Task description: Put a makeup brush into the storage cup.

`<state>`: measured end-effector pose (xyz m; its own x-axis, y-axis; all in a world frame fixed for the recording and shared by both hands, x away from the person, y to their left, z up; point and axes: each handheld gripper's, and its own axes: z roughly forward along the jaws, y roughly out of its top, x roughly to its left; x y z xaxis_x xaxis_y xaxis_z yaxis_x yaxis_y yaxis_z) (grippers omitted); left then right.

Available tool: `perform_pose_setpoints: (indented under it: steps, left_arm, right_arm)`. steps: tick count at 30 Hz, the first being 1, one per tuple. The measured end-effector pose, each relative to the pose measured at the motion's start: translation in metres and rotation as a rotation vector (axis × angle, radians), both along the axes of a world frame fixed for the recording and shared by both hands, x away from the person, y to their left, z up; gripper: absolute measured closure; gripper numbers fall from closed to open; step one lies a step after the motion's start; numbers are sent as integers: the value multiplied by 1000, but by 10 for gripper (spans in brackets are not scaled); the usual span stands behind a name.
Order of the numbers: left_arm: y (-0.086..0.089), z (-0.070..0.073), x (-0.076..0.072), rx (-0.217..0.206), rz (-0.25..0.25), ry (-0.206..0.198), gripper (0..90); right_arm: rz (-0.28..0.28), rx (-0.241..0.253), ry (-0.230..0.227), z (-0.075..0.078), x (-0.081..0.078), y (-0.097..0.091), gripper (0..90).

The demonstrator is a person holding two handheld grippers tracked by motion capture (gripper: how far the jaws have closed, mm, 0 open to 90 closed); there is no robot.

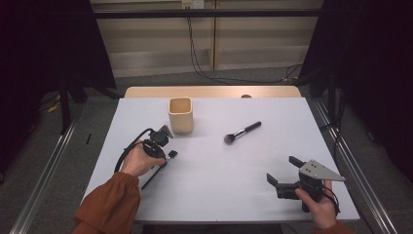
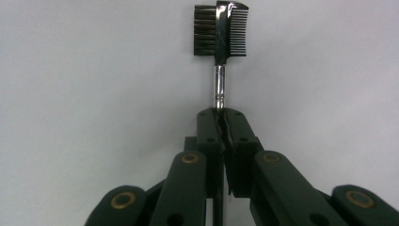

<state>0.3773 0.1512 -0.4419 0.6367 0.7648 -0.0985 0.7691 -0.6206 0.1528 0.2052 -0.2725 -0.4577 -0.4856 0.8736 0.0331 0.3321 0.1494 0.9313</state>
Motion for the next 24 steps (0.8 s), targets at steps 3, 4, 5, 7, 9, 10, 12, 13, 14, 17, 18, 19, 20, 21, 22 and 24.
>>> perform_pose_setpoints:
  steps: [3,4,5,7,9,10,12,13,14,17,18,19,20,21,22,24]
  left_arm:
    - [1,2,-3,-15,3,-21,864]
    - [2,3,-4,-28,7,-26,864]
    - [2,5,-5,-50,11,-39,864]
    - [4,7,-6,-79,10,-53,863]
    - [6,10,-7,-118,7,-76,863]
    - [7,11,-8,-123,11,-91,863]
    - [8,14,-11,-149,-2,-129,864]
    - [9,15,-12,-162,2,-148,864]
    - [10,16,-13,-172,-25,-160,864]
    - [11,17,-15,-193,-28,-203,864]
    - [12,18,-16,-206,-30,-218,864]
    - [12,19,-17,-215,-35,-232,864]
    - [12,21,-18,-223,-44,-235,864]
    - [13,22,-19,-236,-49,-245,864]
    - [13,23,-19,-241,-53,-251,864]
    - [15,25,-21,-266,-47,-266,864]
  right_arm:
    - [2,1,0,0,0,0,0]
    - [2,0,-1,0,0,0,0]
    - [1,-2,-1,0,0,1,0]
    - [0,-2,0,0,0,1,0]
    - [1,0,1,0,0,0,0]
    - [1,0,1,0,0,0,0]
    - [1,0,0,0,0,0,0]
    - [1,0,0,0,0,0,0]
    - [0,0,-1,0,0,0,0]
    - [-1,0,0,0,0,0,0]
    - [0,1,-1,0,0,0,0]
    - [-1,1,-2,0,0,0,0]
    - [-1,0,-1,0,0,0,0]
    - [-2,0,-1,0,0,0,0]
    - [-3,2,-1,0,0,0,0]
    - [-3,0,-8,1,0,0,0]
